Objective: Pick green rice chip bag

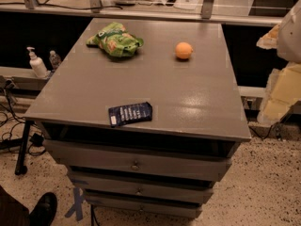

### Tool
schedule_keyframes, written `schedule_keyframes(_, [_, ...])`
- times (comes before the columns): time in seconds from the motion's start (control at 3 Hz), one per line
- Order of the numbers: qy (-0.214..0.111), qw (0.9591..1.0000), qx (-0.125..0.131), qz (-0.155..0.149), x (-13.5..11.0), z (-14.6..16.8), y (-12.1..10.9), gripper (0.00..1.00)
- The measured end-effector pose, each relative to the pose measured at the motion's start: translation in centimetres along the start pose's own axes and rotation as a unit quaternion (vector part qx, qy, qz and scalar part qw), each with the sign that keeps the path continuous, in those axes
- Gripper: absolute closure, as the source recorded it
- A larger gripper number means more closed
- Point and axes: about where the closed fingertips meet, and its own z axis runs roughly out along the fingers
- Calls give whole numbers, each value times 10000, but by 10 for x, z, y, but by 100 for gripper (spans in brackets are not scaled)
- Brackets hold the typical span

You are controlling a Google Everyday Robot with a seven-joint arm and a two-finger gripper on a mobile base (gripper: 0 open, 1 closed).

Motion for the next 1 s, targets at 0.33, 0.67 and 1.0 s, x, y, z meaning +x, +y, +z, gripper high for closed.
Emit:
schedule_keyframes(0.33, [0, 10000, 1, 0, 0, 0, 0, 0])
schedule_keyframes(0.67, [-172, 9996, 143, -166, -17, 2, -9, 0])
schedule_keyframes(1.0, [-586, 9973, 242, -374, -61, 25, -23, 0])
